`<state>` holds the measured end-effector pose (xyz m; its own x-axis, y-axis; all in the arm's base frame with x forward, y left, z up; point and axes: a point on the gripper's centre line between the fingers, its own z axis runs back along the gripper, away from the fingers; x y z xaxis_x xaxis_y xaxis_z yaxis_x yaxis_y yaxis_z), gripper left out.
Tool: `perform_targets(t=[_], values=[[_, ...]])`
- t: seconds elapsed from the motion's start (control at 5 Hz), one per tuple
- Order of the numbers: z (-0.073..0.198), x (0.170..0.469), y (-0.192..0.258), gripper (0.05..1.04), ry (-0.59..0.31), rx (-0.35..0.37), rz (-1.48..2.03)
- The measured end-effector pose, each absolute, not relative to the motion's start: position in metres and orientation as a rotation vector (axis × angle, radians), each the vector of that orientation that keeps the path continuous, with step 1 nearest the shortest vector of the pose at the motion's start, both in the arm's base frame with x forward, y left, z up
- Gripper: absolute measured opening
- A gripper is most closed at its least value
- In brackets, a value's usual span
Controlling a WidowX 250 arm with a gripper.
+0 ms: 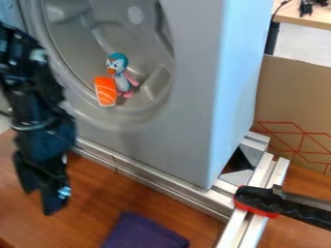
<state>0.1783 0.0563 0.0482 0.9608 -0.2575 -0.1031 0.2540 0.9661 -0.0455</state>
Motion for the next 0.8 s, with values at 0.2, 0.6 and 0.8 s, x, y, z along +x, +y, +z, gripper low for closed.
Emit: perform_targets(t=[0.2,0.6,0.8], values=[[0.033,0.184,0.028,1.0,0.167,-0.082,-0.269],[0.016,0.183,-0.019,1.0,0.243,-0.038,-0.28],[0.004,0.177,-0.029,1.0,0.275,-0.034,-0.291]])
